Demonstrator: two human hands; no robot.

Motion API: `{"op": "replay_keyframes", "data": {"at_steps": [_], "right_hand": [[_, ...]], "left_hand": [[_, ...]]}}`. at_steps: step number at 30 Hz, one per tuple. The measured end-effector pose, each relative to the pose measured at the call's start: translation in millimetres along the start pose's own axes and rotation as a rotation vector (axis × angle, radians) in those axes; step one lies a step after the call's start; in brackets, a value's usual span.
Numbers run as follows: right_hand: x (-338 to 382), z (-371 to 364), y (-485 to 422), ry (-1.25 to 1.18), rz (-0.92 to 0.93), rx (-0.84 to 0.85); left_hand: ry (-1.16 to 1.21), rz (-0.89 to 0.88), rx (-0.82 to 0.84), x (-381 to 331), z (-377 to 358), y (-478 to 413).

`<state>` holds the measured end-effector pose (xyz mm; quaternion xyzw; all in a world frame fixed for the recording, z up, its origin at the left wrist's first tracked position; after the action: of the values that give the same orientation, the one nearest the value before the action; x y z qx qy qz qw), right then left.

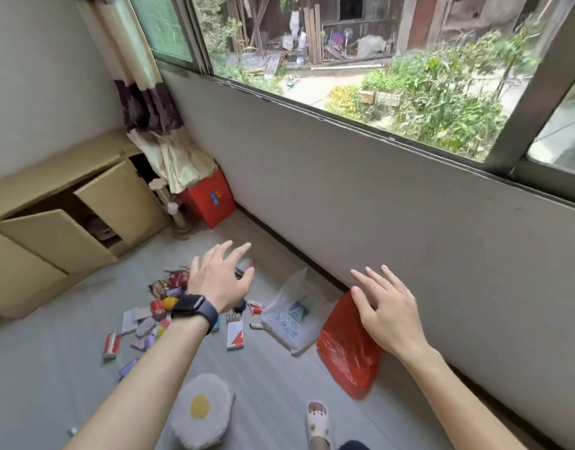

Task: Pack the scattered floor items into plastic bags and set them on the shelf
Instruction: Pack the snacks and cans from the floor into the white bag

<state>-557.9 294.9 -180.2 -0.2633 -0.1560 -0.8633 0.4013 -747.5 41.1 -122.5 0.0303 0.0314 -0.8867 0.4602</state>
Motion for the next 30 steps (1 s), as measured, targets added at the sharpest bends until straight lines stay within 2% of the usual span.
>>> {"op": "replay_keyframes", "data": {"at_steps": [7, 15, 24, 30], "right_hand": [[28.3, -65.9, -85.6, 0.027, -0.152, 0.096], [35.7, -165.3, -156.4, 0.056, -0.308, 0.216], [-10.3, -328.1, -209.7, 0.018, -0.617, 0.31], [-94.6, -489.9, -238.1, -0.011, -0.718, 0.421]], "left_hand": [[-0.014, -0.023, 0.213, 55.9, -44.1, -127.0], [0.014, -0.203, 0.412, 71.9, -141.8, -261.3], [-0.022, -0.39, 0.704, 94.6, -355.5, -347.4], [-0.078, -0.421, 0.815, 125.8, -535.5, -359.9]]}}
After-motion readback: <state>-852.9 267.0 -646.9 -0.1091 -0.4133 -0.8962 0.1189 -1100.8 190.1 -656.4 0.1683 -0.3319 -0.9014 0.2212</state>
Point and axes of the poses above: each hand's wrist, its own y-axis away from the middle knuckle, its own z-axis out of the back of the hand, x = y × z, the point moved 6 cm from there along -y, towards the middle knuckle, and after that the axes turned 11 degrees about -z, right-handed, at the moved point
